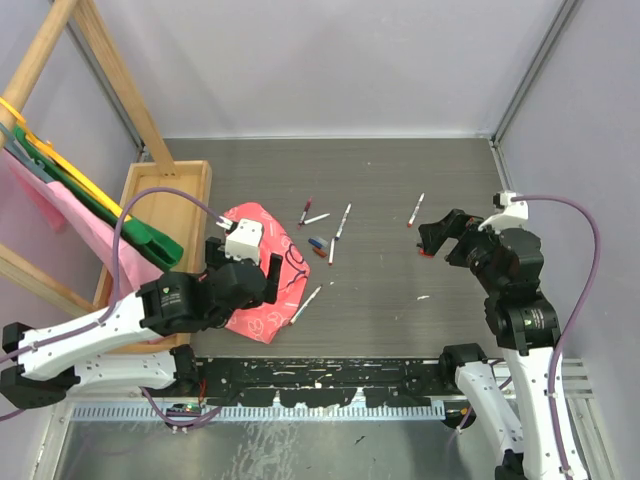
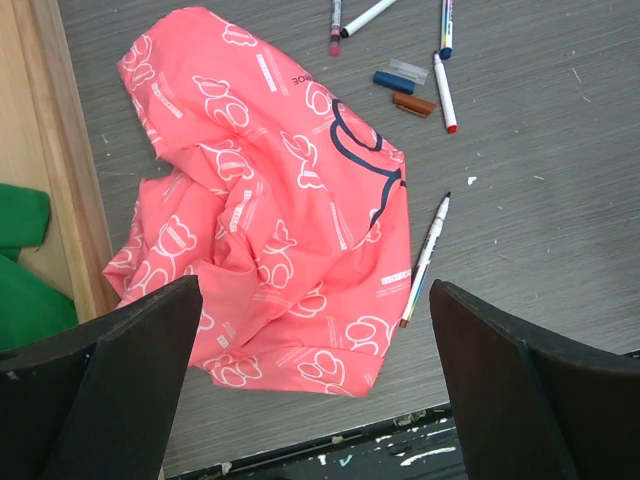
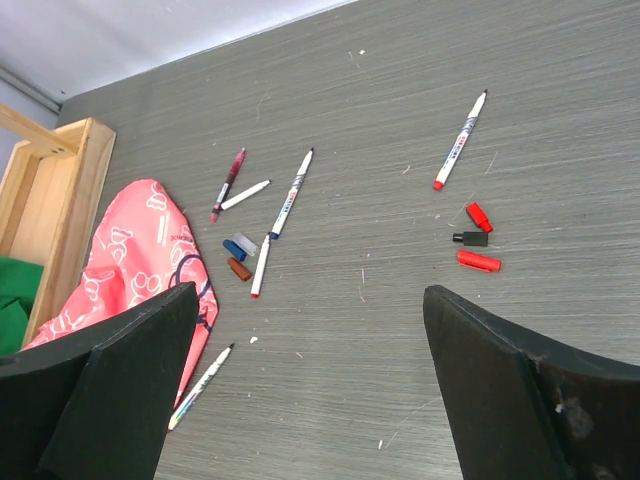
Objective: Insert the pens into the pen caps
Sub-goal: Pick up the pen from the center of the board.
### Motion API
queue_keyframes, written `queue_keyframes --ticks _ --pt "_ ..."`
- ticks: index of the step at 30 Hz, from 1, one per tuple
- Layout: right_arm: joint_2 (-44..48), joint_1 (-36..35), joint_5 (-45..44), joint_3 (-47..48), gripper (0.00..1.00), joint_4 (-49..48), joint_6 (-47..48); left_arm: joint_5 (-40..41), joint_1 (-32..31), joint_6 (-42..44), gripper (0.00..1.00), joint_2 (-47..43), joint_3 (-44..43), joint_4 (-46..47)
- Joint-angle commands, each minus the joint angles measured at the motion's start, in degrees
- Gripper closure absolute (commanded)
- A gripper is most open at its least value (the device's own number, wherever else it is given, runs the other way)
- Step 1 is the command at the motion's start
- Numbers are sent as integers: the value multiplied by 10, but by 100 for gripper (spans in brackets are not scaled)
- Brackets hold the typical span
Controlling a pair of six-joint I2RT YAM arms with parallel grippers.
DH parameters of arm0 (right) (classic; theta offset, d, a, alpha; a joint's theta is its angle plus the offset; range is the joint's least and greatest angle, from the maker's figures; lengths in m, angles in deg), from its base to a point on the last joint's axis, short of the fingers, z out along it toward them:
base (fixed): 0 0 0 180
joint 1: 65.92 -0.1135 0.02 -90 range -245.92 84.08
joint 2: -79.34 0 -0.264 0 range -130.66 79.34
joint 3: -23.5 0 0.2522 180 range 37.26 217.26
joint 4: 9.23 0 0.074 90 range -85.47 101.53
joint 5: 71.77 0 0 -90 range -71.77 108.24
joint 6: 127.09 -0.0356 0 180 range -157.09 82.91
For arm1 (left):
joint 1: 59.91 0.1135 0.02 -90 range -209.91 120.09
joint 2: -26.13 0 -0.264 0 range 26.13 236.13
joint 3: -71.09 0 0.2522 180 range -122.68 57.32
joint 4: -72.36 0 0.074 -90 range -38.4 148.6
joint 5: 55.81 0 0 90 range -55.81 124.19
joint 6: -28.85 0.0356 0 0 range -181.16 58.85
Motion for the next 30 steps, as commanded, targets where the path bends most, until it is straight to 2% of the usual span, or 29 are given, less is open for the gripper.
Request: queue_keyframes --ticks 1,16,23,26,30 --pt "-11 2 13 22 1 -26 20 11 2 -7 2 6 -10 17" --pt "-82 2 3 25 0 12 30 0 11 14 2 41 -12 19" --pt "-104 2 -29 9 1 32 25 -164 173 46 2 24 25 74" --pt "-114 2 -33 4 1 39 28 -188 217 66 2 18 30 76" --pt "-132 2 -1 -1 1 40 44 -199 241 93 2 11 36 76"
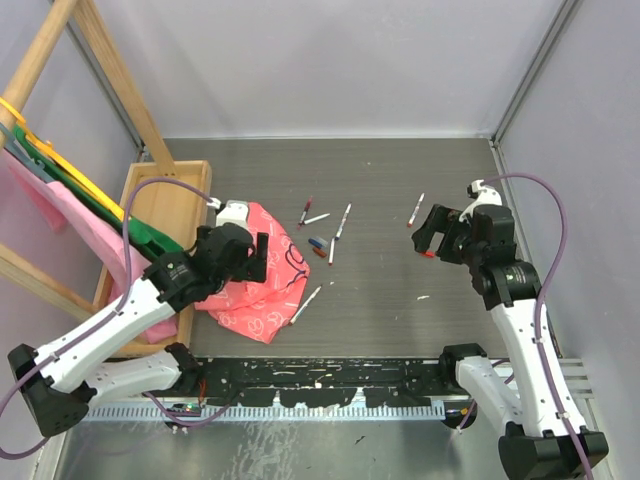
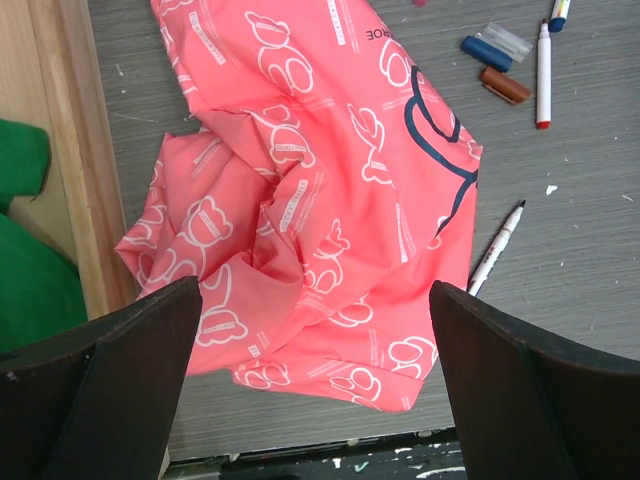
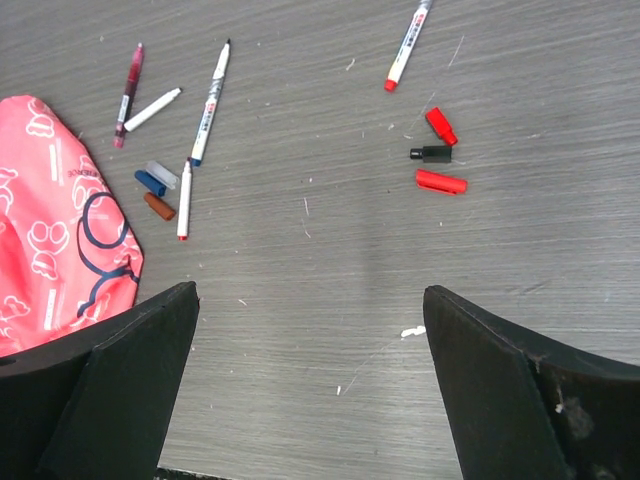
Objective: Insert the pens into the pen caps
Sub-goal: Pick up the pen from the center of the board.
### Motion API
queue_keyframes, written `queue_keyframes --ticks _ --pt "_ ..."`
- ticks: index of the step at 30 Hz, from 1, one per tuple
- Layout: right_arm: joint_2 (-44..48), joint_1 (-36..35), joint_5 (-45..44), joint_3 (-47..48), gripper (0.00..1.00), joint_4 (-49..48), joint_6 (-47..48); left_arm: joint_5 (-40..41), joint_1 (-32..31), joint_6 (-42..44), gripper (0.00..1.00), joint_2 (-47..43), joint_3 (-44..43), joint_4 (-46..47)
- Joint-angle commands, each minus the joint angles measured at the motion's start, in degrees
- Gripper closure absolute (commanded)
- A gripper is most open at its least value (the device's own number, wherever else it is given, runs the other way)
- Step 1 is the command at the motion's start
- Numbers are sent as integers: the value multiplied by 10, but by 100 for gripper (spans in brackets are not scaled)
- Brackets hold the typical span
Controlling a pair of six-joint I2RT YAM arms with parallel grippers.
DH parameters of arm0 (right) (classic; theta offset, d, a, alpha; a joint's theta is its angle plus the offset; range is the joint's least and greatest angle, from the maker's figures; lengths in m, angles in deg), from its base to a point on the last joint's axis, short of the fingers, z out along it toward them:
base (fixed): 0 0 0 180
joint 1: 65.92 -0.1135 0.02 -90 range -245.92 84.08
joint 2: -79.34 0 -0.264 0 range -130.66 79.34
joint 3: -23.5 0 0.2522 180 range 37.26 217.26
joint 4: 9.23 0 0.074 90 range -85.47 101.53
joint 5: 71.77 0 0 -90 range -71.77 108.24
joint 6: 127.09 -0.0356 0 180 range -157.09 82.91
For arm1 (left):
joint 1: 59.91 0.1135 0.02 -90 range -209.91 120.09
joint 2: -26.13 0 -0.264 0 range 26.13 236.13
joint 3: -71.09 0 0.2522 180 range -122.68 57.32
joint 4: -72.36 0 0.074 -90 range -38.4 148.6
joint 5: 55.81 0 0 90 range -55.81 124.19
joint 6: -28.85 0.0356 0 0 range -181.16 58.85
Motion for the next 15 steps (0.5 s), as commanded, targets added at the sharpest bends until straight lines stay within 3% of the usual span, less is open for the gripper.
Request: queue_keyframes --ticks 1,8,15 --pt "-20 2 16 2 1 -7 10 -37 18 46 2 -25 4 38" --pt "-69 -14 11 -17 10 -24 -56 -29 19 84 2 -74 30 65" --pt "-117 -168 -127 -20 10 -38 -142 -34 19 106 2 -95 30 61"
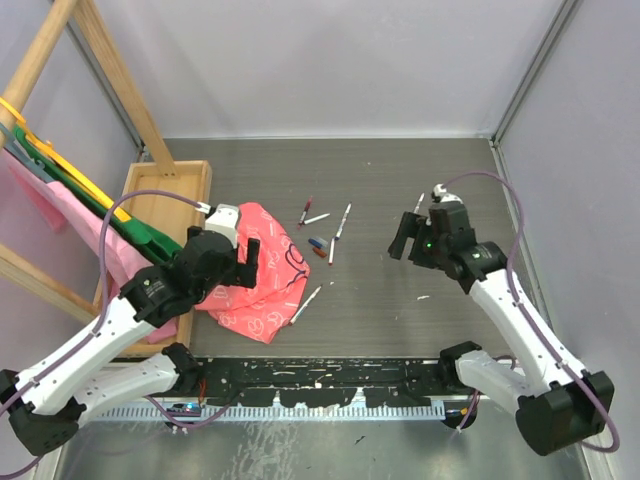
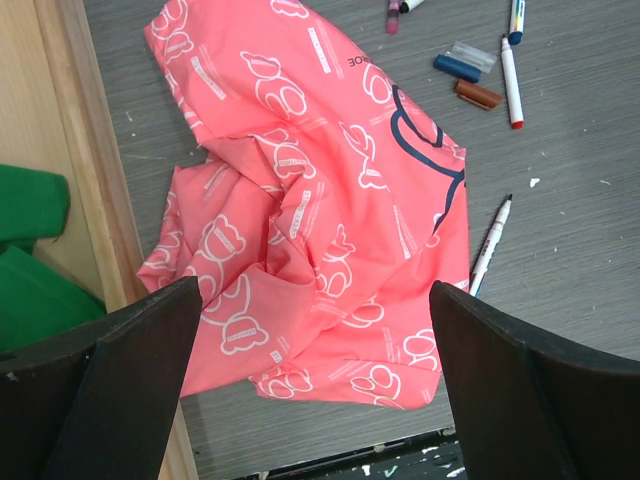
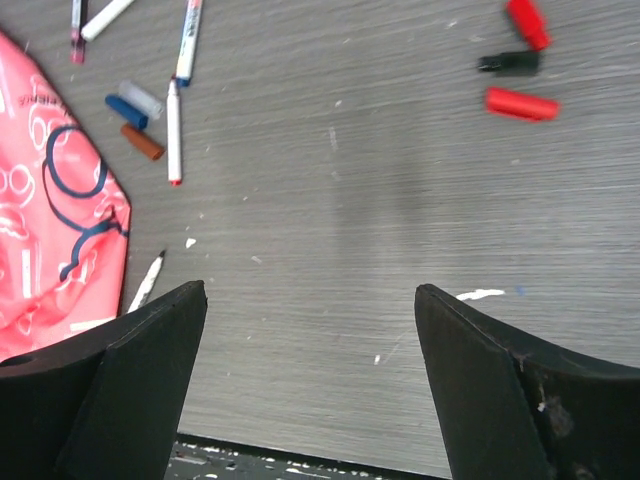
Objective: Insert the pens into the pen caps
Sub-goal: Pick up the pen from the center of the board.
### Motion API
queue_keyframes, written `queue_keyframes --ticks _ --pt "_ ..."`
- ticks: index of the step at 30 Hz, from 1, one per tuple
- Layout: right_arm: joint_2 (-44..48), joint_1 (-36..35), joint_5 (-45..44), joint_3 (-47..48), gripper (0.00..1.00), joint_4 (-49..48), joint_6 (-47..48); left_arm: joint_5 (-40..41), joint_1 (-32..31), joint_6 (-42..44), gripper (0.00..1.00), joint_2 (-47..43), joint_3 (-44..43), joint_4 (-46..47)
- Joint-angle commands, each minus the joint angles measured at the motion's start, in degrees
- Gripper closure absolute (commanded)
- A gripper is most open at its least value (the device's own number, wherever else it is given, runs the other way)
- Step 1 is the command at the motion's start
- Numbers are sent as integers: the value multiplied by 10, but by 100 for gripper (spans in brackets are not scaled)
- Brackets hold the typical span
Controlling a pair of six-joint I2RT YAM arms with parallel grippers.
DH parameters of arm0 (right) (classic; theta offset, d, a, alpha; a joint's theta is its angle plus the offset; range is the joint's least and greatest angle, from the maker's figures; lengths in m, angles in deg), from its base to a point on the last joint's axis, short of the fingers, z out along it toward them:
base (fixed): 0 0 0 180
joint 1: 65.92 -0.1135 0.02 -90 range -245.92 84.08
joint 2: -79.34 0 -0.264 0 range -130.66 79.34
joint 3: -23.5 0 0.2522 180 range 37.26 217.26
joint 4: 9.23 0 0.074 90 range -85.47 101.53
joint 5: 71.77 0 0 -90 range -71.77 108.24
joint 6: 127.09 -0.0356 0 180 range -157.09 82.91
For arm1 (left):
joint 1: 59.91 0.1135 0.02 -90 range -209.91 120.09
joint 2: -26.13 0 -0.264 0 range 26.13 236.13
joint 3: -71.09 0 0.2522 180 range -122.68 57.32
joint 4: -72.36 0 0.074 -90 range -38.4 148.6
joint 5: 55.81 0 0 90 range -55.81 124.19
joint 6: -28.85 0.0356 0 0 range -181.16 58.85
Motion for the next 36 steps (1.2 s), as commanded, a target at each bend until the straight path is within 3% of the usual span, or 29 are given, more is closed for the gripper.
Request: queue_keyframes --ticks 1,8,15,19,26,36 --pt "-28 -92 -94 -1 10 -42 -84 -7 4 22 2 -11 -2 32" --pt "-96 -240 -185 -4 14 -74 -209 20 4 10 2 -8 -38 -56" --pt "-164 -359 -239 -7 11 -155 -252 -6 3 12 2 -63 -9 -67" --pt "-219 -389 -249 13 11 -168 -288 -10 3 11 2 -88 1 -64" --pt "-353 -443 -295 105 17 -84 -388 -6 3 4 2 -90 3 -63" --pt "-438 -476 -314 162 26 -57 -430 -8 2 2 2 -87 5 -58"
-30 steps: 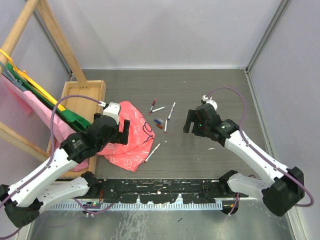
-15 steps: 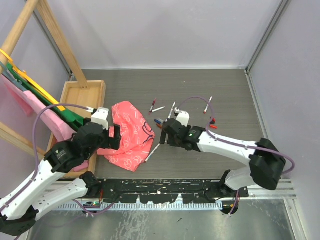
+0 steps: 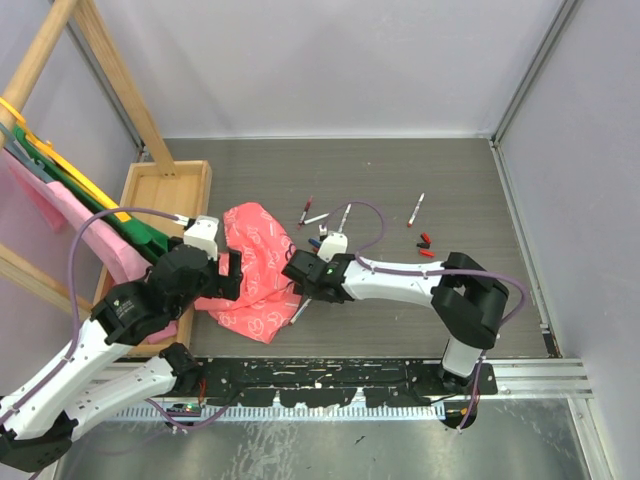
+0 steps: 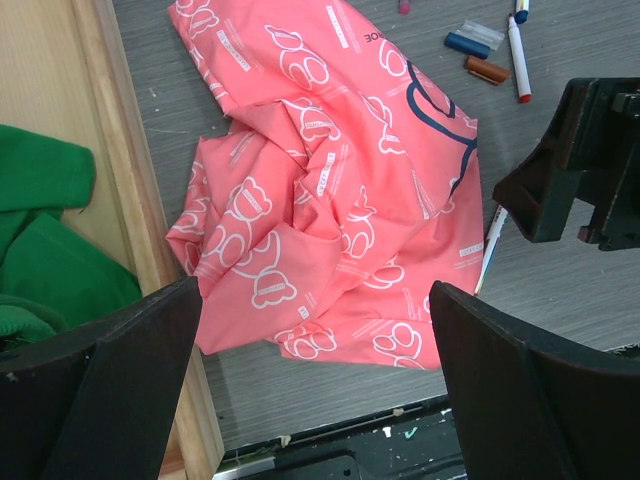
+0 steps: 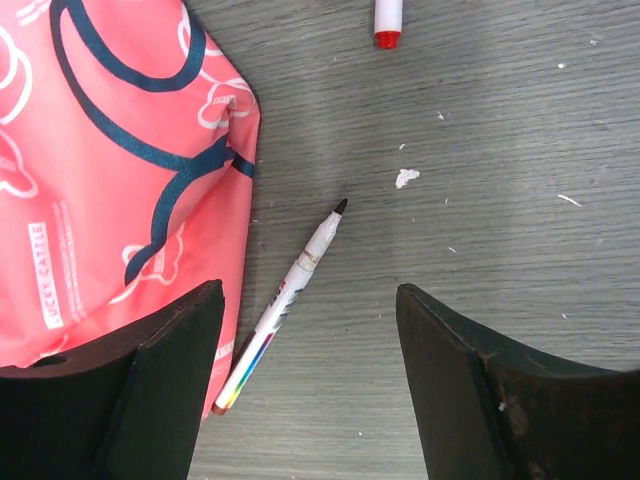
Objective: Insert the pens into the pen caps
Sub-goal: Pick up the pen from the center of the board.
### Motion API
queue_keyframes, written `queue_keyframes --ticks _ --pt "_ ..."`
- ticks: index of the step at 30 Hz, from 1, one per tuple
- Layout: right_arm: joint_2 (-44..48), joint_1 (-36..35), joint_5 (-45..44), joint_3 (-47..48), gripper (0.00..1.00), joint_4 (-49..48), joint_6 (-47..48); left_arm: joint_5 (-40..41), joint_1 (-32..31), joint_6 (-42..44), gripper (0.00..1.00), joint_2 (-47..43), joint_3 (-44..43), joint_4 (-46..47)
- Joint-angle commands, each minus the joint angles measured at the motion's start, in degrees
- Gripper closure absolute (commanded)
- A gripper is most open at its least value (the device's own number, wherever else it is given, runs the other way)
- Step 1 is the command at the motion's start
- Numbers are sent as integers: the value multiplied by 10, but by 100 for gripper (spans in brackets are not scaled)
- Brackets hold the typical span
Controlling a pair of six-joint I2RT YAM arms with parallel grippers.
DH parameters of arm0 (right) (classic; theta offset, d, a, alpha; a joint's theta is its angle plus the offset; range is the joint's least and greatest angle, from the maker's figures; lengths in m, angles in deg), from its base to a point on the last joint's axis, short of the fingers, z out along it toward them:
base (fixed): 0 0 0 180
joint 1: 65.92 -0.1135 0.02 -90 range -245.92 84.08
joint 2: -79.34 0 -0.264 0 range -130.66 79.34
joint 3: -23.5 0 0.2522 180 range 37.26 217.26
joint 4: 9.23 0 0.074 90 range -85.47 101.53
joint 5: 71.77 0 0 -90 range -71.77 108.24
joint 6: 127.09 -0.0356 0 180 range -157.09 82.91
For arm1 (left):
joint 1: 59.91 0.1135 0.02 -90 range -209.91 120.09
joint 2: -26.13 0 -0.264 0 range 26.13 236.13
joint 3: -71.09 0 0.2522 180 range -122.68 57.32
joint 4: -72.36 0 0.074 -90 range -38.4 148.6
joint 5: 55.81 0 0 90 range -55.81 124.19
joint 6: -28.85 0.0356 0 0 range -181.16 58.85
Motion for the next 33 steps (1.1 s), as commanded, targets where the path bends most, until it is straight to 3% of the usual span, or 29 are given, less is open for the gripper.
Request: queue_keyframes --ticks 1,7,24,33 --pt "-22 -7 -40 41 27 27 -37 -2 2 -6 2 1 0 13" --pt "-44 -17 -46 47 37 45 -53 -4 2 -5 2 4 0 16" --pt "-100 -20 -27 70 47 39 -27 -4 2 -5 2 5 0 18" --pt "-104 -21 -26 69 67 41 -19 -4 3 -3 2 7 1 21"
